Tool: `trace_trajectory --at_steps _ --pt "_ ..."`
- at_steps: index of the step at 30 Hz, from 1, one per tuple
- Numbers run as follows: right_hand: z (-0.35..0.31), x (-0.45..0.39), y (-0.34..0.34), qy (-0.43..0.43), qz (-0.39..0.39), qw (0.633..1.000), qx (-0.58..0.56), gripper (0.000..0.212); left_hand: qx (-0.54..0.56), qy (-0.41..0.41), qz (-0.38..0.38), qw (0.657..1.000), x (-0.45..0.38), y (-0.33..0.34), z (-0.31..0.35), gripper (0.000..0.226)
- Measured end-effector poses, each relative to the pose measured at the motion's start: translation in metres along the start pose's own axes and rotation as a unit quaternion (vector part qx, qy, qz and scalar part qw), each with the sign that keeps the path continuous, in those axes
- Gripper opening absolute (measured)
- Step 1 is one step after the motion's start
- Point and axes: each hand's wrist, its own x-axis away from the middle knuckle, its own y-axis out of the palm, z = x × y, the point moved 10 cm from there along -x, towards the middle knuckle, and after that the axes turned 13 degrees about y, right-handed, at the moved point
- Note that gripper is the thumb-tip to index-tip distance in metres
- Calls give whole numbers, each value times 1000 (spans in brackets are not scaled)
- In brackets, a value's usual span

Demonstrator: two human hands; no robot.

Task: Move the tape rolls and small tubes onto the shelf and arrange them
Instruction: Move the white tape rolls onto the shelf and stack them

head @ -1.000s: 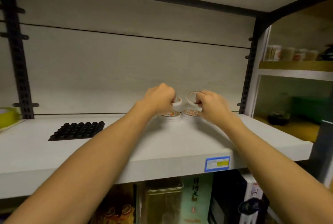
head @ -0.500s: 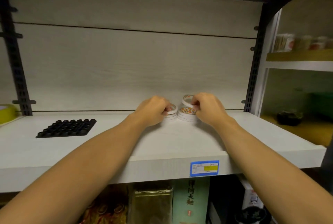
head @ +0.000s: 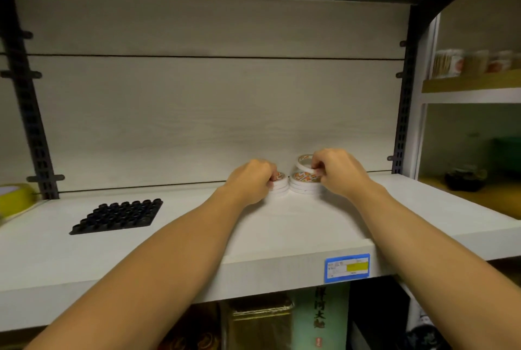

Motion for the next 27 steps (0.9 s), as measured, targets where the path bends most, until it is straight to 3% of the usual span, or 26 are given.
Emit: trace_trajectory --at_steps 9,23,27 --pt "-5 3 27 -35 -80 996 11 21 -10 0 -25 1000 -2 1 4 11" --pt "-4 0 35 -33 -90 995 -15 22 -19 -29 1 999 7 -11 -3 24" --pt "-6 9 16 -1 -60 998 -30 15 -43 -46 -15 998 19 -22 11 29"
